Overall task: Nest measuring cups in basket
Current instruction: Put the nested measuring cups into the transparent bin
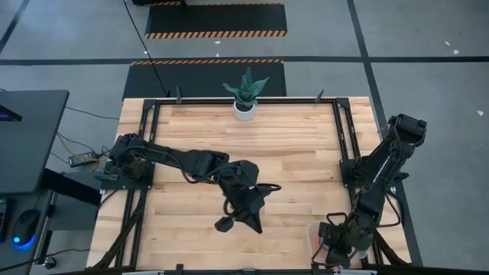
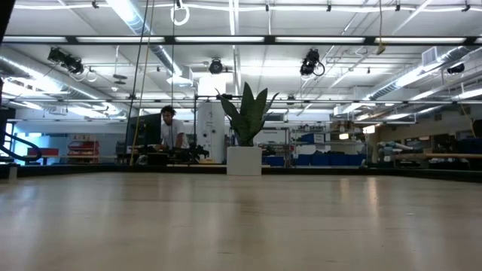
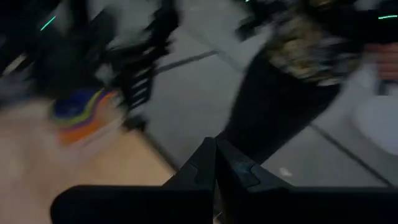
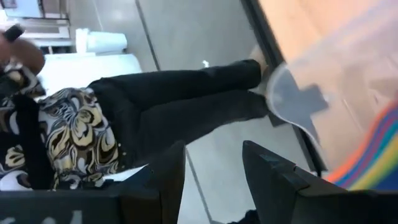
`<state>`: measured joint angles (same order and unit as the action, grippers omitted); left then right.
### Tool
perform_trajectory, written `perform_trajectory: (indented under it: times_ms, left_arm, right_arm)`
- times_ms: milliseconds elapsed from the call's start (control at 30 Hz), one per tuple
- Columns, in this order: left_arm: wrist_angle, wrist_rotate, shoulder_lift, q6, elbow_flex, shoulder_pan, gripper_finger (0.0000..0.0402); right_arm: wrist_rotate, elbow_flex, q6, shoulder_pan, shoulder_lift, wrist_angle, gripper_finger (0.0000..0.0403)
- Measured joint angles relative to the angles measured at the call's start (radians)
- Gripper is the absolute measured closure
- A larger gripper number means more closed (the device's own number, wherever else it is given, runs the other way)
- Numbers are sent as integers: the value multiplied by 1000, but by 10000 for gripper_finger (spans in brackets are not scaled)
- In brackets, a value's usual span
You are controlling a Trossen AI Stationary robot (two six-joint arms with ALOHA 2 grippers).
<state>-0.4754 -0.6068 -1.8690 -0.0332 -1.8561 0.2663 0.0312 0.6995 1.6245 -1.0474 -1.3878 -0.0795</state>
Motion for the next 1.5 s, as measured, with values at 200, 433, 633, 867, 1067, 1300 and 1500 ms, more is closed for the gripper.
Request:
perform_trajectory:
  times_ms: [200,433,633,867,1067,1300,1500]
  left_arm:
    - [-31,159,-38,12,1,-13,388]
    - [88,161,-120,19,0,-24,388]
    - [276,162,-206,63,0,-30,388]
    - [447,168,-300,181,0,-43,388]
    - [556,169,-372,206,0,-45,388]
    - [629,191,-425,214,0,-43,388]
    - [576,269,-425,232,1,-52,388]
  right_arm:
    - [108,84,-109,2,52,132,236]
    - [273,214,-197,-26,162,428,236]
    - [365,278,-269,-55,248,572,236]
    - [448,310,-404,-74,325,582,236]
    - [468,312,-452,-77,360,590,236]
    - [468,312,-450,-77,369,598,236]
    - [368,312,-306,-77,351,650,236]
